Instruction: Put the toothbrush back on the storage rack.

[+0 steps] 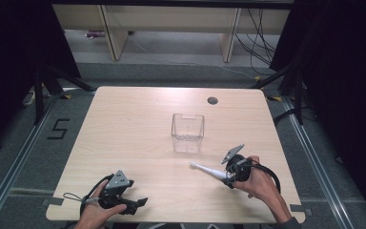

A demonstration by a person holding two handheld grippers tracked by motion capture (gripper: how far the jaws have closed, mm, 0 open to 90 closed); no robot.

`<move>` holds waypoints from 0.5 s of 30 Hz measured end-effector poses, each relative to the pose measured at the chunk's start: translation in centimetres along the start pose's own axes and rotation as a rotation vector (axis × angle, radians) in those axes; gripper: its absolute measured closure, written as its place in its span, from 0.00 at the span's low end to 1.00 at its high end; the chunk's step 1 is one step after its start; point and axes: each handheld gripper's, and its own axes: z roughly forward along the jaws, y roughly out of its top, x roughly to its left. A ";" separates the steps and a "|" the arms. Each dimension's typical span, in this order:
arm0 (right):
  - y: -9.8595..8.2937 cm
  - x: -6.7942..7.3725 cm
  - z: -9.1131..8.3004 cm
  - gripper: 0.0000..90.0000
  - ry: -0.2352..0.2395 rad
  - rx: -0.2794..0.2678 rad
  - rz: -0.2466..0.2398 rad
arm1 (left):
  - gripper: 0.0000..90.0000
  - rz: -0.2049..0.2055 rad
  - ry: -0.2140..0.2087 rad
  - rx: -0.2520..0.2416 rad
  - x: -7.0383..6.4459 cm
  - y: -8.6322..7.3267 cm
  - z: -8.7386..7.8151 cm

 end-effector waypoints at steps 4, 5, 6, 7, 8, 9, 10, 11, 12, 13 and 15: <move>0.5 -0.1 0.5 0.52 0.008 0.035 -0.025 | 0.17 0.003 -0.002 0.002 0.0 0.0 0.0; 0.6 -0.1 0.7 0.52 0.005 0.042 -0.030 | 0.17 -0.010 0.000 -0.012 -0.1 0.0 0.0; 0.7 -0.1 0.8 0.53 0.004 0.047 -0.032 | 0.17 0.001 0.000 -0.002 0.0 0.0 0.0; 0.8 -0.1 0.9 0.53 0.012 0.052 -0.030 | 0.17 0.002 0.000 -0.001 0.0 0.0 0.0; 0.8 0.0 0.9 0.53 0.012 0.060 -0.021 | 0.17 0.002 0.000 -0.002 0.0 0.0 0.0; 0.9 -0.1 1.0 0.53 0.011 0.061 -0.034 | 0.17 0.002 -0.001 -0.002 0.0 0.0 0.0; 1.0 -0.1 1.0 0.53 0.008 0.067 -0.036 | 0.17 -0.007 -0.001 -0.009 0.0 0.0 0.0; 1.0 0.0 1.1 0.54 0.009 0.072 -0.033 | 0.17 -0.003 -0.001 -0.005 0.0 0.0 0.0; 1.1 0.0 1.1 0.54 0.005 0.079 -0.037 | 0.17 0.012 0.003 0.005 0.1 0.0 -0.1; 1.2 0.0 1.2 0.54 0.008 0.082 -0.048 | 0.17 0.015 0.002 0.007 0.1 0.0 -0.1; 1.4 0.1 1.3 0.54 0.009 0.091 -0.043 | 0.17 0.001 0.000 -0.004 0.0 0.0 -0.1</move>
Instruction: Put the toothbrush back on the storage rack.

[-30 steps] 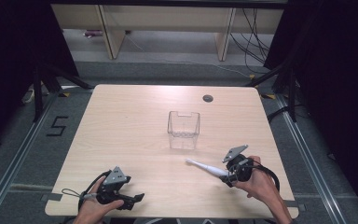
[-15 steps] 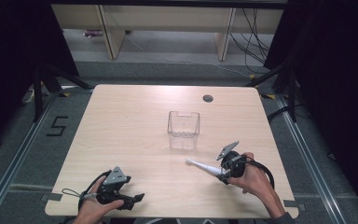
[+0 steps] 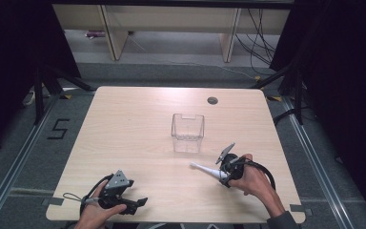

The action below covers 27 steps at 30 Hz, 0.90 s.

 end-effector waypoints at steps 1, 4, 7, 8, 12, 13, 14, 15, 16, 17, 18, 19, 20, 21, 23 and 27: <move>0.1 0.0 0.1 0.54 0.003 0.004 -0.012 | 0.17 0.014 0.000 0.012 0.1 0.0 -0.1; 0.3 -0.1 0.4 0.55 0.006 0.020 -0.025 | 0.17 0.013 -0.001 0.013 0.1 0.0 -0.1; 0.5 -0.1 0.5 0.56 0.010 0.040 -0.026 | 0.17 0.012 0.003 0.009 0.1 0.0 0.0; 0.6 -0.1 0.6 0.56 0.011 0.042 -0.038 | 0.17 0.013 0.004 0.008 0.1 0.0 0.0; 0.7 -0.1 0.5 0.58 0.018 0.062 -0.039 | 0.17 -0.005 0.001 -0.005 0.0 0.0 0.0; 0.8 -0.1 0.5 0.58 0.019 0.064 -0.034 | 0.17 -0.006 -0.001 -0.003 0.0 0.0 0.0; 0.8 -0.1 0.5 0.58 0.023 0.066 -0.040 | 0.17 0.000 0.001 0.000 0.0 0.0 0.0; 0.8 -0.2 0.5 0.59 0.025 0.074 -0.053 | 0.17 0.014 0.004 0.010 0.1 0.0 0.0; 0.9 -0.2 0.5 0.59 0.027 0.086 -0.057 | 0.17 0.013 0.003 0.009 0.1 0.0 0.0; 0.9 -0.2 0.5 0.59 0.024 0.090 -0.052 | 0.17 0.012 0.004 0.009 0.1 0.0 0.0; 0.9 -0.1 0.6 0.59 0.017 0.093 -0.048 | 0.17 0.013 0.004 0.009 0.1 0.0 0.0; 1.0 -0.2 0.6 0.59 0.017 0.096 -0.067 | 0.17 0.014 0.005 0.009 0.1 0.0 0.0; 1.2 -0.3 0.6 0.59 0.027 0.110 -0.069 | 0.17 0.014 0.005 0.009 0.1 0.0 0.0; 1.2 -0.3 0.7 0.59 0.024 0.103 -0.075 | 0.17 0.003 0.004 0.001 0.0 0.0 0.0; 1.4 -0.3 0.7 0.59 0.018 0.108 -0.070 | 0.17 0.015 0.004 0.010 0.1 0.0 0.0; 1.6 -0.4 0.9 0.61 0.021 0.126 -0.095 | 0.17 0.000 0.001 -0.001 0.0 0.0 0.0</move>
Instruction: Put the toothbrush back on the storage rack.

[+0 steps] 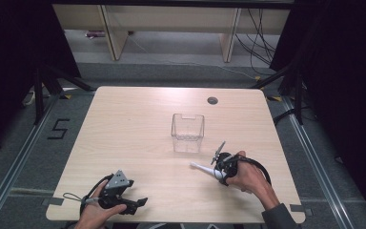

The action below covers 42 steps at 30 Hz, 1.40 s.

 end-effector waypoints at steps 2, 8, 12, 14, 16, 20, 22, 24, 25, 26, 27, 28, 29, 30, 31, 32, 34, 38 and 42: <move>0.1 0.2 -0.1 0.63 0.002 0.020 0.030 | 0.17 0.015 0.003 0.010 0.1 0.0 -0.1; 0.3 -0.1 0.2 0.65 0.015 0.032 -0.001 | 0.17 0.009 -0.002 0.009 0.1 0.0 -0.1; 0.4 -0.1 0.2 0.69 0.021 0.044 0.013 | 0.17 0.014 0.004 0.011 0.1 0.0 0.0; 0.5 -0.3 0.2 0.70 0.037 0.048 0.002 | 0.17 0.003 -0.004 0.006 0.0 0.0 0.0; 0.6 -0.4 0.2 0.71 0.040 0.062 0.022 | 0.17 -0.011 -0.002 -0.006 -0.1 0.0 0.1; 0.9 -0.5 0.2 0.73 0.047 0.082 0.007 | 0.17 0.001 -0.004 0.005 0.0 0.0 0.0; 0.9 -0.5 0.2 0.73 0.047 0.085 0.007 | 0.17 -0.001 -0.003 0.003 0.0 0.0 0.0; 0.9 -0.6 0.3 0.73 0.052 0.081 0.008 | 0.17 0.001 -0.004 0.005 0.0 0.0 0.0; 0.9 -0.7 0.3 0.73 0.052 0.083 0.005 | 0.17 0.014 0.002 0.012 0.1 0.0 0.0; 0.9 -0.7 0.3 0.73 0.054 0.085 0.004 | 0.17 0.013 0.002 0.012 0.1 0.0 0.0; 0.9 -0.8 0.3 0.73 0.057 0.087 -0.004 | 0.17 0.015 0.003 0.013 0.1 0.0 0.0; 1.0 -0.8 0.3 0.73 0.057 0.091 -0.008 | 0.17 -0.011 -0.003 -0.005 -0.1 0.0 0.1; 1.1 -0.7 0.3 0.73 0.051 0.103 0.009 | 0.17 -0.011 -0.003 -0.006 -0.1 0.0 0.1; 1.2 -0.7 0.3 0.74 0.055 0.107 -0.001 | 0.17 -0.011 -0.004 -0.007 -0.1 0.0 0.1; 1.2 -0.8 0.3 0.74 0.055 0.111 -0.021 | 0.17 -0.011 -0.003 -0.008 -0.1 0.0 0.1; 1.3 -0.7 0.3 0.74 0.057 0.116 -0.001 | 0.17 0.000 -0.003 0.003 0.0 0.0 0.0; 1.3 -0.9 0.3 0.74 0.056 0.117 -0.006 | 0.17 0.000 -0.003 0.004 0.0 0.0 0.0; 1.4 -1.0 0.4 0.74 0.045 0.097 -0.024 | 0.17 0.000 -0.003 0.002 0.0 0.0 0.0; 1.2 -0.9 0.3 0.74 0.047 0.091 -0.014 | 0.17 -0.006 -0.003 -0.003 -0.1 0.0 0.0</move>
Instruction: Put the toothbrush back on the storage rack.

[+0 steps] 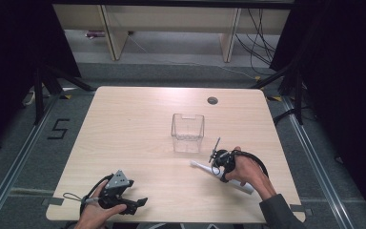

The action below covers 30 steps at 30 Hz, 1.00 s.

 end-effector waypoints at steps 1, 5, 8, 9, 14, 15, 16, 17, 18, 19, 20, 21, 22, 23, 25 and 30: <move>-0.1 0.0 -0.1 0.74 0.000 -0.009 0.003 | 0.17 -0.005 0.000 -0.005 0.0 0.0 0.0; -0.5 0.2 -0.8 0.74 -0.010 -0.021 0.011 | 0.17 -0.005 0.000 -0.005 0.0 0.0 0.0; -0.8 0.3 -1.5 0.74 -0.003 -0.049 -0.016 | 0.17 0.007 0.000 0.006 0.1 0.0 0.0; -1.0 0.5 -1.8 0.74 -0.007 -0.055 -0.002 | 0.17 0.007 0.001 0.007 0.1 0.0 0.0; -1.7 0.7 -3.1 0.74 -0.006 -0.124 0.003 | 0.17 -0.004 0.001 -0.004 0.0 0.0 0.1; -1.9 0.7 -3.3 0.74 -0.001 -0.142 0.005 | 0.17 0.007 0.001 0.006 0.1 0.0 0.0; -2.1 0.7 -3.6 0.74 -0.001 -0.151 0.011 | 0.17 0.007 0.001 0.006 0.1 0.0 0.0; -2.2 0.7 -3.8 0.74 -0.010 -0.175 0.025 | 0.17 0.007 0.002 0.006 0.1 0.0 0.0; -2.4 0.6 -4.0 0.74 -0.017 -0.205 0.009 | 0.17 0.008 0.002 0.006 0.1 0.0 0.0; -2.7 0.5 -4.2 0.74 -0.014 -0.240 0.018 | 0.17 0.007 0.002 0.006 0.1 0.0 0.0; -2.9 0.5 -4.5 0.74 -0.007 -0.269 0.025 | 0.17 0.007 0.003 0.006 0.1 0.0 0.0; -3.1 0.5 -4.7 0.74 -0.007 -0.291 0.025 | 0.17 0.007 0.003 0.006 0.1 0.0 0.0; -3.3 0.5 -4.9 0.74 -0.004 -0.312 0.040 | 0.17 0.007 0.003 0.006 0.1 0.0 0.0; -3.5 0.4 -5.1 0.74 -0.011 -0.332 0.044 | 0.17 0.007 0.003 0.006 0.1 0.0 0.0; -3.9 0.3 -5.5 0.74 -0.026 -0.383 0.065 | 0.17 0.008 0.003 0.007 0.1 0.0 0.0; -4.6 -0.1 -5.9 0.74 -0.053 -0.479 0.100 | 0.17 0.023 0.003 0.016 0.2 0.0 -0.1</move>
